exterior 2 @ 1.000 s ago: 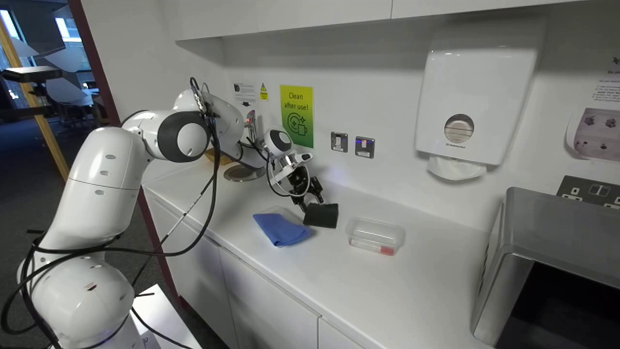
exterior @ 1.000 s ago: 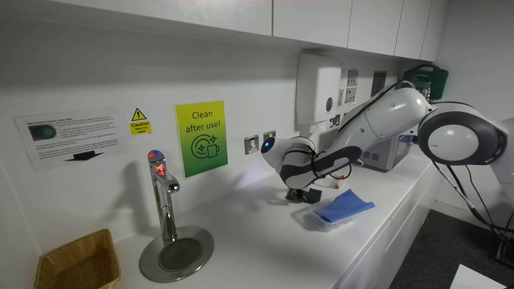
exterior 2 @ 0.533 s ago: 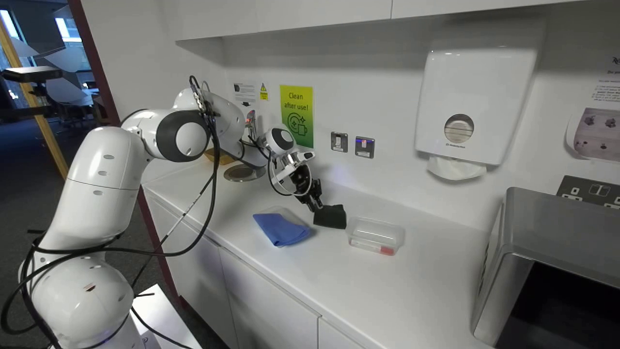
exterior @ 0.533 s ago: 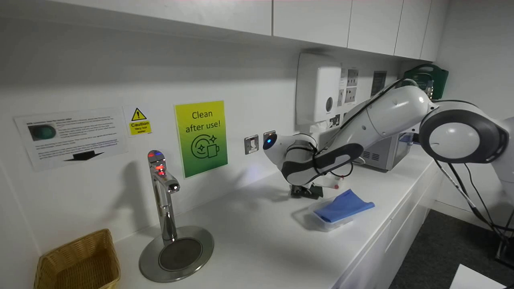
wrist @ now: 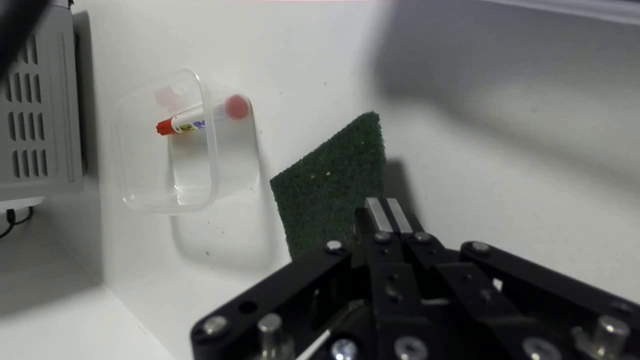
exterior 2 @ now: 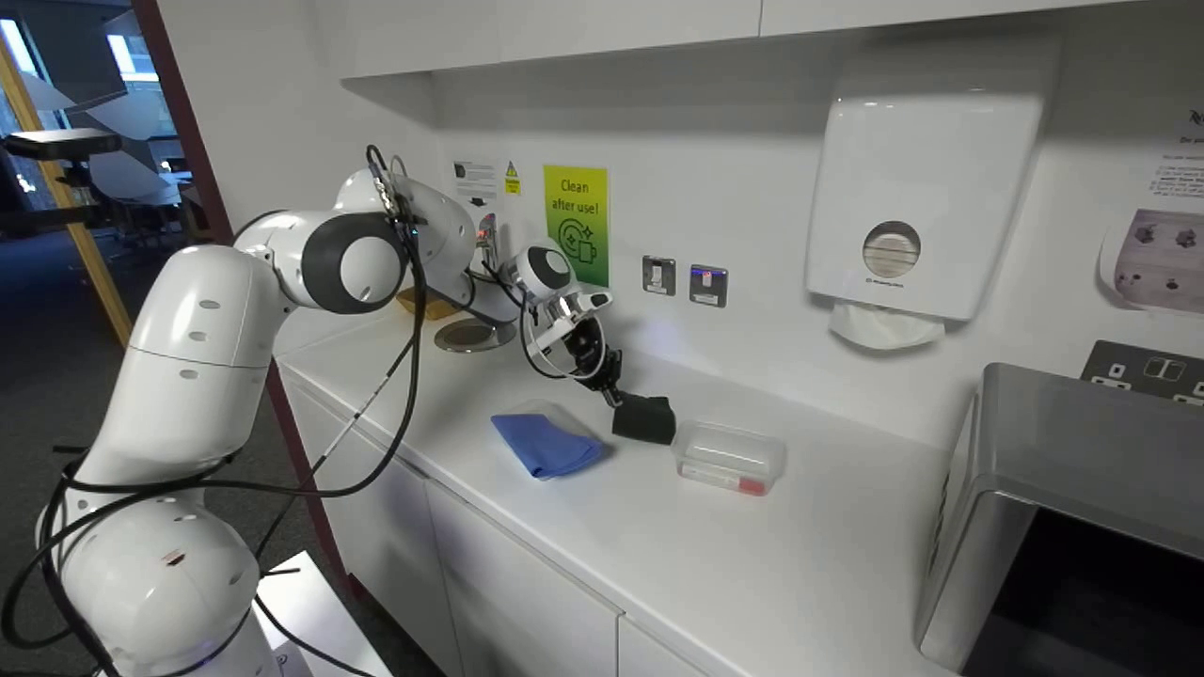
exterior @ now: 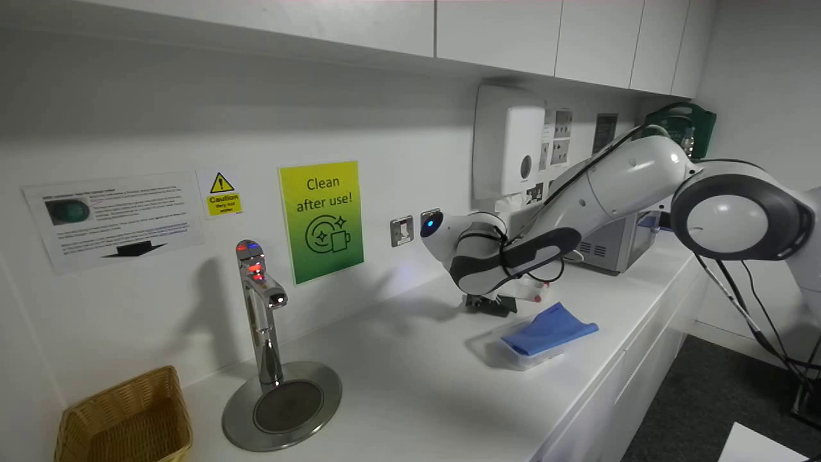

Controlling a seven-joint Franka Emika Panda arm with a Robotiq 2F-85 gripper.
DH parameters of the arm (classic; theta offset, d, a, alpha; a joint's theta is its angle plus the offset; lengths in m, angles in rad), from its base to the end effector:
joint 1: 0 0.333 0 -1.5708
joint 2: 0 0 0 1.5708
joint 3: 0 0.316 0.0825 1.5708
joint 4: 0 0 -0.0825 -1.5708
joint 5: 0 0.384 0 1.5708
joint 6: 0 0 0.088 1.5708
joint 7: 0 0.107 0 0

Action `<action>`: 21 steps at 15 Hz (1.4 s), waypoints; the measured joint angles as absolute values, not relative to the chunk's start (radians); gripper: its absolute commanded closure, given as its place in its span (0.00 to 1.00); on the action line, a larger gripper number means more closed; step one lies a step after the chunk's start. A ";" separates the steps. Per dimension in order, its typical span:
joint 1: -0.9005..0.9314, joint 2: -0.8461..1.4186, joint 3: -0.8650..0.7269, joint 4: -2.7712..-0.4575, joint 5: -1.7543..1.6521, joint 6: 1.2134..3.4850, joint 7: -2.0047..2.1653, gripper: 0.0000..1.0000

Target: Put the black fabric in the clear bowl.

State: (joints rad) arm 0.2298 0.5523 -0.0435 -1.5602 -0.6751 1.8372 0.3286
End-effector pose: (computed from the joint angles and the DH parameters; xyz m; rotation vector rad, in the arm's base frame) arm 0.6694 0.0794 0.3210 2.4428 0.1698 -0.1175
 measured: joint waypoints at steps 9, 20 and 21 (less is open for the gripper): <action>0.235 0.460 -0.039 -1.561 -0.675 1.842 0.374 1.00; 0.234 0.212 0.067 -1.658 -0.596 1.872 0.314 1.00; 0.234 0.183 0.080 -1.686 -0.563 1.892 0.292 1.00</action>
State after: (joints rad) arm 0.2340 0.1831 0.0802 -1.6861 -0.5632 1.8916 0.2918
